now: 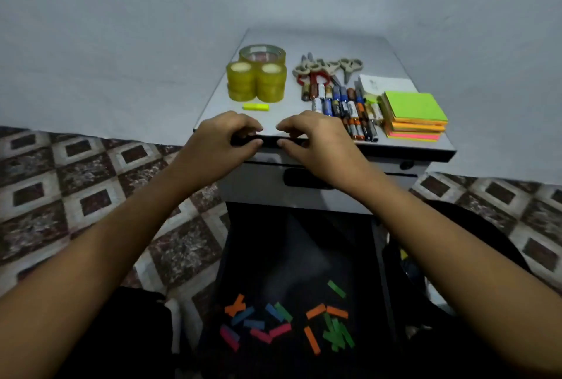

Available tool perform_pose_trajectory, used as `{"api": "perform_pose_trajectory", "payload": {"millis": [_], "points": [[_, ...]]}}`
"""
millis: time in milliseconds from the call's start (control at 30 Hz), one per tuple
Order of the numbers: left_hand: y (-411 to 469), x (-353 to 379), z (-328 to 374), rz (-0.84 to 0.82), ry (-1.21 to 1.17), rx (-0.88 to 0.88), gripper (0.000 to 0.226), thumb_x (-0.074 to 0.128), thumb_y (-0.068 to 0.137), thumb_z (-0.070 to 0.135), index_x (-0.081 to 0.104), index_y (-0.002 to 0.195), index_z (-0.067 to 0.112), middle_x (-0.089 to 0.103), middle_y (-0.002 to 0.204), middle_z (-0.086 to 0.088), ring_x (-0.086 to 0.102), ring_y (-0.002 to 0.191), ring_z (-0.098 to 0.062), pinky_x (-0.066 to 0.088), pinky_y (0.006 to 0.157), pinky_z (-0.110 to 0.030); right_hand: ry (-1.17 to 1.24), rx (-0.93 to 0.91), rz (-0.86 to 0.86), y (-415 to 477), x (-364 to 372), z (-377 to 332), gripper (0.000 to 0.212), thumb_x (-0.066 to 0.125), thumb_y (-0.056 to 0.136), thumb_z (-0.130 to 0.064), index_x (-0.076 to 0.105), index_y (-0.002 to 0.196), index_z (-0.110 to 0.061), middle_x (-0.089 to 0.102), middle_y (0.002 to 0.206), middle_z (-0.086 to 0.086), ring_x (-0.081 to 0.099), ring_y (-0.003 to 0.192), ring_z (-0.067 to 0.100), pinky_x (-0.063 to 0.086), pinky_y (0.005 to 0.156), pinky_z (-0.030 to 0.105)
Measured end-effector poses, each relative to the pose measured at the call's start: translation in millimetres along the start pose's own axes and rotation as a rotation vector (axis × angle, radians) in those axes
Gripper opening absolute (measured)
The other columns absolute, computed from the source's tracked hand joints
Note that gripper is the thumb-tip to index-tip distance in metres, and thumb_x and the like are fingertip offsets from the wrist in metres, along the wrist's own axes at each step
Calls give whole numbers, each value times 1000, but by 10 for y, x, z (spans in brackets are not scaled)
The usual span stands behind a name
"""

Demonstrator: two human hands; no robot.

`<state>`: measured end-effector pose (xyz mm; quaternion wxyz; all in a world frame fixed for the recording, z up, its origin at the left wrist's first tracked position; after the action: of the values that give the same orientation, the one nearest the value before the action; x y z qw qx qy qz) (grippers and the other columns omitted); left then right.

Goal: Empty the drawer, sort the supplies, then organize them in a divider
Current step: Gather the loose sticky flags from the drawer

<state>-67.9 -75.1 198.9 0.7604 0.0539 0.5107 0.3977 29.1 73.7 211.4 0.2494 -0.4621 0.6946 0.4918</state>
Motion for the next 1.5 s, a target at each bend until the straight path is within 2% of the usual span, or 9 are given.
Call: {"api": "perform_pose_trajectory", "payload": {"millis": [133, 233, 333, 433, 633, 833, 1133, 1267, 1500], "points": [[-422, 258, 47, -115, -64, 5, 18, 67, 85, 16, 67, 101, 9, 59, 93, 4, 49, 85, 5, 35, 74, 2, 80, 17, -31, -519, 126, 80, 28, 66, 81, -18, 69, 105, -4, 68, 97, 11, 64, 88, 18, 45, 78, 19], [-735, 572, -7, -241, -102, -37, 24, 61, 83, 26, 68, 100, 11, 58, 92, 9, 50, 86, 5, 36, 75, 3, 135, 77, -114, -951, 344, 213, 31, 64, 79, -21, 69, 104, -4, 67, 95, 9, 58, 87, 9, 39, 80, 9], [-996, 927, -82, -376, -138, -112, 25, 63, 84, 27, 69, 103, 13, 63, 96, 4, 54, 87, 2, 37, 77, 0, 153, 176, -238, -1345, 600, 364, 29, 68, 83, -18, 68, 110, -7, 66, 100, 8, 62, 90, 14, 47, 83, 19], [-1201, 1272, -141, -572, -126, -183, 23, 64, 88, 20, 67, 110, 13, 63, 104, -2, 55, 91, -5, 36, 76, -3, 136, 286, -389, -1644, 873, 490, 31, 66, 86, -19, 66, 115, -11, 64, 106, 7, 62, 95, 17, 50, 86, 30], [-1518, 1762, -368, -884, -16, -293, 22, 58, 91, 25, 64, 108, 13, 59, 106, -6, 58, 100, -20, 46, 86, -29, 99, 359, -672, -1913, 1328, 739, 30, 59, 90, -22, 62, 119, -15, 61, 119, 7, 58, 107, 21, 46, 90, 29], [-1825, 1969, -672, -1199, 283, -366, 20, 55, 91, 16, 59, 100, -1, 62, 106, -18, 61, 96, -29, 47, 78, -35, 4, 336, -854, -2154, 1706, 881, 25, 58, 89, -23, 64, 111, -11, 62, 113, 9, 58, 104, 24, 48, 87, 35], [-2069, 2052, -735, -1230, 485, -341, 21, 50, 94, 15, 59, 110, 5, 59, 116, -13, 60, 103, -28, 49, 82, -35, 77, 390, -872, -2185, 1874, 897, 27, 57, 91, -24, 62, 116, -16, 62, 118, 3, 59, 104, 17, 49, 90, 33], [-2134, 2065, -750, -1231, 432, -353, 23, 50, 93, 10, 58, 115, 7, 59, 115, -13, 60, 102, -27, 49, 81, -34, 106, 391, -871, -2207, 1904, 843, 26, 57, 91, -21, 63, 115, -15, 64, 115, 3, 60, 102, 15, 49, 86, 26], [-2193, 2066, -807, -1174, 351, -339, 21, 50, 90, 9, 57, 110, 6, 59, 111, -13, 60, 97, -28, 52, 82, -39, 113, 387, -907, -2182, 2048, 727, 27, 54, 92, -20, 62, 117, -12, 64, 115, 6, 60, 102, 19, 50, 85, 30]]}}
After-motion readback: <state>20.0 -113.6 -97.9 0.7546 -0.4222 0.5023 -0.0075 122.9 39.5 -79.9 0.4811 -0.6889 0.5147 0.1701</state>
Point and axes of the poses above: each hand's wrist, its own y-axis towards the middle knuckle, its own x-axis out of the palm, z = x × y, the point moved 2 cm from there along y, towards the middle knuckle
